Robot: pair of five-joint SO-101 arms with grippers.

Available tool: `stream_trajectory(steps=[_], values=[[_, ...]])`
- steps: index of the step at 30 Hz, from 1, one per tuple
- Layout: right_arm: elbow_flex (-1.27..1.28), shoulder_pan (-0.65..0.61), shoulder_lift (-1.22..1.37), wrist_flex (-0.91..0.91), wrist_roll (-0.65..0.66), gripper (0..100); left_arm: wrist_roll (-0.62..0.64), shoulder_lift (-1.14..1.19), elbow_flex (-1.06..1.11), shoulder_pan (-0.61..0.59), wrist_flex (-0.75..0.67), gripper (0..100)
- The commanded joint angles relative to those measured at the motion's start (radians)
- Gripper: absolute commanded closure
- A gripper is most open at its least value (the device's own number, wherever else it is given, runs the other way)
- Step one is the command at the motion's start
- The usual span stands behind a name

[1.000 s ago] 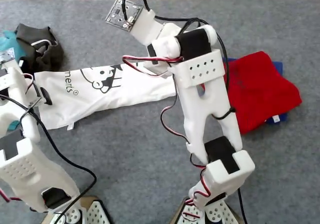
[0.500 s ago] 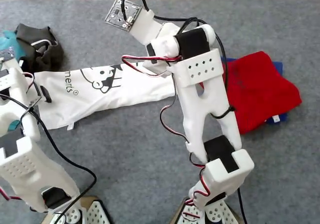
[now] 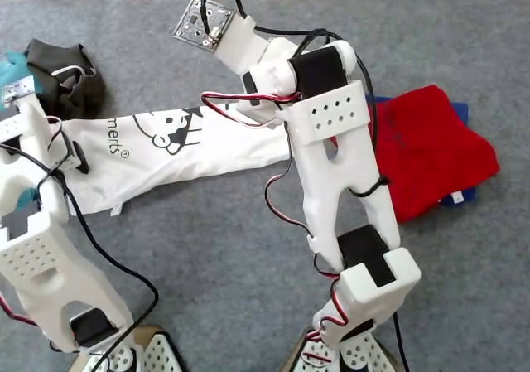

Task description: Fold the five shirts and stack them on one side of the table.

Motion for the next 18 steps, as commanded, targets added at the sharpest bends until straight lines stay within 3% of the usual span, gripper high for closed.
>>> stream_trajectory(steps=[1,9,18], values=[[-0.005,-0.011,-0.013,-0.009,0.008,98.4,0.005,0.041,-0.074,0.031,0.023,90],[-0.061,0.069,-0.042,0.012,0.037,98.4,-0.005,0.069,-0.189,0.143,0.081,97],[-0.058,0.405,-0.042,-0.014,0.210,98.4,0.002,0.081,-0.625,0.320,0.442,97]])
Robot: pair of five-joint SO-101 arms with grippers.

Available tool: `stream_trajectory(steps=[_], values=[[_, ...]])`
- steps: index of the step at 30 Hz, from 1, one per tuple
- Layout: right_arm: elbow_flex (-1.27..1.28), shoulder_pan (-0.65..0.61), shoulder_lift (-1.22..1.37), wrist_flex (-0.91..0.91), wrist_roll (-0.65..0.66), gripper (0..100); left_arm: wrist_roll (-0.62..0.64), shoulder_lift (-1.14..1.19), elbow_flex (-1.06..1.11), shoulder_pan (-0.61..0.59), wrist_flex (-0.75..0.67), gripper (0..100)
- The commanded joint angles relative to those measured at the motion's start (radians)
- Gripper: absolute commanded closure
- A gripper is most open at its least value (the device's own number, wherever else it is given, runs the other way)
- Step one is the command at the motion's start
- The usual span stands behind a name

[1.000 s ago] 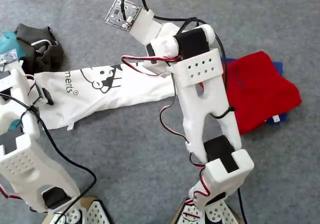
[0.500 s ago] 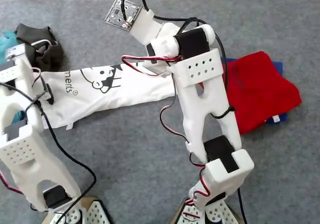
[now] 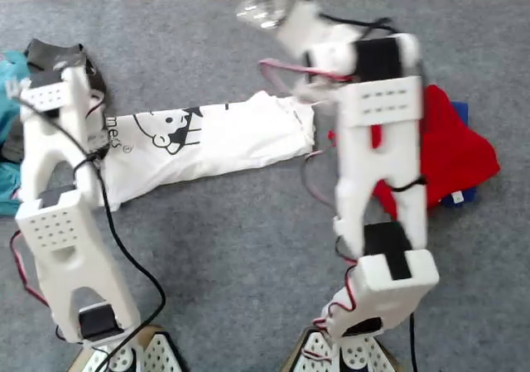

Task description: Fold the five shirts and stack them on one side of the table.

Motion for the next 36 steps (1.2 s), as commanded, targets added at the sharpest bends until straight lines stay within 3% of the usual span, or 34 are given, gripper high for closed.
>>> stream_trajectory(steps=[1,11,15,24,36], values=[[-0.044,0.129,-0.041,-0.015,0.078,98.4,0.005,-0.017,-0.214,0.097,0.101,97],[-0.053,0.334,-0.048,-0.018,0.153,98.4,0.006,-0.018,-0.338,0.377,0.138,97],[-0.042,0.338,-0.039,-0.052,0.155,98.4,0.020,-0.018,-0.332,0.466,0.101,97],[-0.044,0.354,-0.041,-0.058,0.155,98.4,0.226,-0.017,-0.331,0.625,-0.063,97],[-0.053,0.359,-0.048,-0.043,0.155,98.4,0.497,0.086,-0.351,0.708,-0.224,97]])
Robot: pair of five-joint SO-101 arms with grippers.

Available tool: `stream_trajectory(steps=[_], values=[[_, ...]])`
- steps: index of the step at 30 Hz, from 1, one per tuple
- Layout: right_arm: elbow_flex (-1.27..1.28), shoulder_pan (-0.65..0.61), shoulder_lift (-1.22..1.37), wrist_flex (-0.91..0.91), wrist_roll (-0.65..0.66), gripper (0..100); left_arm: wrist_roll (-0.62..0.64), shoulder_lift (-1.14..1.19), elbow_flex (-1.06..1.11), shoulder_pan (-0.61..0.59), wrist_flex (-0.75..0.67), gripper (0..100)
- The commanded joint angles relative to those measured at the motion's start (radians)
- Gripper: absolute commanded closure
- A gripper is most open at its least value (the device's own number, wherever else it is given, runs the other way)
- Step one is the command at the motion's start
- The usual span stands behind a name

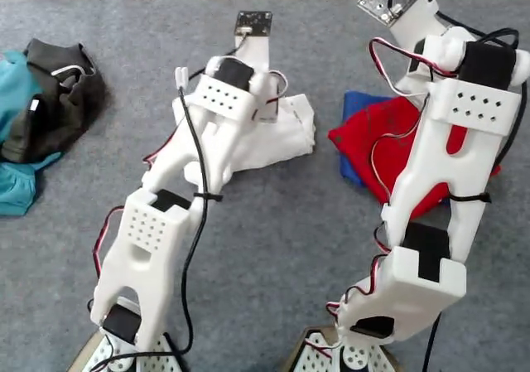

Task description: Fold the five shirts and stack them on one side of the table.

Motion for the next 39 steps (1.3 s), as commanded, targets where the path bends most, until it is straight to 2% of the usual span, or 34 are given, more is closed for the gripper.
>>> stream_trajectory(steps=[1,7,12,19,26,27,29,31,36,39], values=[[-0.053,0.023,-0.048,-0.002,0.011,98.4,0.057,-0.006,-0.070,0.015,-0.063,97],[-0.053,0.032,-0.048,-0.006,0.011,98.4,0.058,0.038,-0.159,0.084,-0.078,97],[-0.053,0.031,-0.048,-0.006,0.011,98.4,0.058,0.130,-0.214,0.082,-0.132,97],[-0.053,0.028,-0.048,-0.006,0.011,98.4,0.060,0.215,-0.364,0.084,-0.127,97],[-0.053,0.028,-0.048,-0.006,0.011,98.4,0.060,0.285,-0.426,0.097,-0.132,97],[-0.053,0.028,-0.048,-0.006,0.011,98.4,0.060,0.298,-0.432,0.099,-0.132,96],[-0.053,0.028,-0.048,-0.014,0.011,98.4,0.077,0.313,-0.432,0.094,-0.120,87],[-0.053,0.029,-0.045,-0.018,0.011,98.3,0.147,0.316,-0.441,0.088,-0.089,79],[-0.051,0.014,-0.042,-0.029,0.006,98.3,0.172,0.299,-0.602,0.025,-0.014,78],[-0.044,-0.023,-0.041,-0.041,0.005,98.3,0.084,0.292,-0.694,-0.031,0.046,80]])
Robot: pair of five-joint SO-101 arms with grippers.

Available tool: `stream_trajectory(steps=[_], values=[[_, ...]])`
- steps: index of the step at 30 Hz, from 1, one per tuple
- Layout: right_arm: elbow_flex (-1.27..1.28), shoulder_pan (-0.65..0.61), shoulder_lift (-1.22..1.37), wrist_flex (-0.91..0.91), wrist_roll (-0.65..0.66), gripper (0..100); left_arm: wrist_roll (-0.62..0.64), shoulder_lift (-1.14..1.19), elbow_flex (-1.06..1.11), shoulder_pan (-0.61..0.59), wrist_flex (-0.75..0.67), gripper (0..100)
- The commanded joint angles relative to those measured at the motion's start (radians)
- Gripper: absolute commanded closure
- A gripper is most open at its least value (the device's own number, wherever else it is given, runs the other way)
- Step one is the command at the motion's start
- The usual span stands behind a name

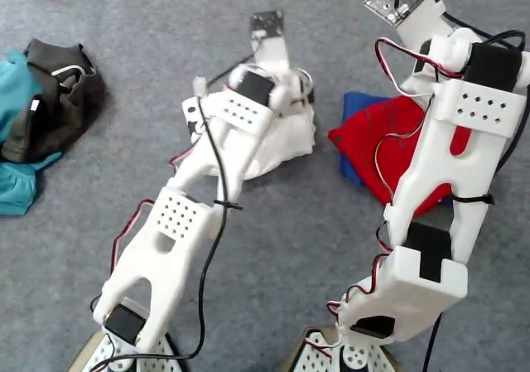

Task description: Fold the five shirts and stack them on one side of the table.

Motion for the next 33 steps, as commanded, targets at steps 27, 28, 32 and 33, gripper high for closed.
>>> stream_trajectory(steps=[27,28,32,33], values=[[-0.024,-0.354,0.559,0.054,-0.514,98.3,-0.150,0.150,-0.048,-0.503,0.279,97],[-0.025,-0.339,0.572,0.038,-0.505,98.3,-0.152,0.164,-0.082,-0.499,0.298,97],[-0.030,-0.259,0.581,0.003,-0.460,98.3,-0.152,0.238,-0.209,-0.515,0.331,97],[-0.042,-0.252,0.570,0.009,-0.448,98.3,-0.152,0.249,-0.234,-0.518,0.333,97]])
